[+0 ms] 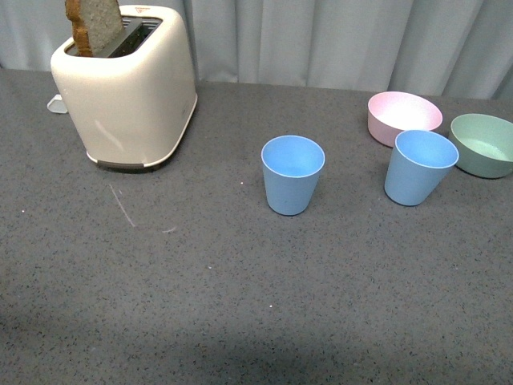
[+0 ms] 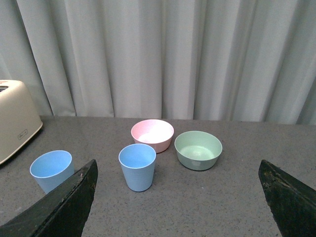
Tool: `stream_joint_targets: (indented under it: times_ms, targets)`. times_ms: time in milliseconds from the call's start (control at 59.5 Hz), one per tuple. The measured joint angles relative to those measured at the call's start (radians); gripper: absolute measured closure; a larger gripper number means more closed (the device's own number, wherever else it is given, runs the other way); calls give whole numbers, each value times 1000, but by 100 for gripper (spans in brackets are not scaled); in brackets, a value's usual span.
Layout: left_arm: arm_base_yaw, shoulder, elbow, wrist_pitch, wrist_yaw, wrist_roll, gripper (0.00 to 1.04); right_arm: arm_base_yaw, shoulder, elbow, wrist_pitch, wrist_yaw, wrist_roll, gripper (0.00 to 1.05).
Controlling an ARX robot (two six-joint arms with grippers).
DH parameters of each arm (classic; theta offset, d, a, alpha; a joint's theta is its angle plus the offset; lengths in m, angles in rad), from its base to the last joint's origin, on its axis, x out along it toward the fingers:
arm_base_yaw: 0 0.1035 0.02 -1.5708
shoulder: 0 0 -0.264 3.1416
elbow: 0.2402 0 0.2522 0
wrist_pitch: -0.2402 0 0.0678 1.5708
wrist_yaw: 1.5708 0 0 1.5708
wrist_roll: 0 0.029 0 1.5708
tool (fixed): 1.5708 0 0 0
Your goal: Stack blue cups with both arms
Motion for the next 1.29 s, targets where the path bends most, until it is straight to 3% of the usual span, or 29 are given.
stream_joint_targets:
  times_ms: [403, 1294]
  targets:
    - [1, -317, -6, -285, 1, 0, 101, 0, 0, 0, 0, 0, 0, 10]
    - [1, -679, -6, -649, 1, 0, 101, 0, 0, 0, 0, 0, 0, 10]
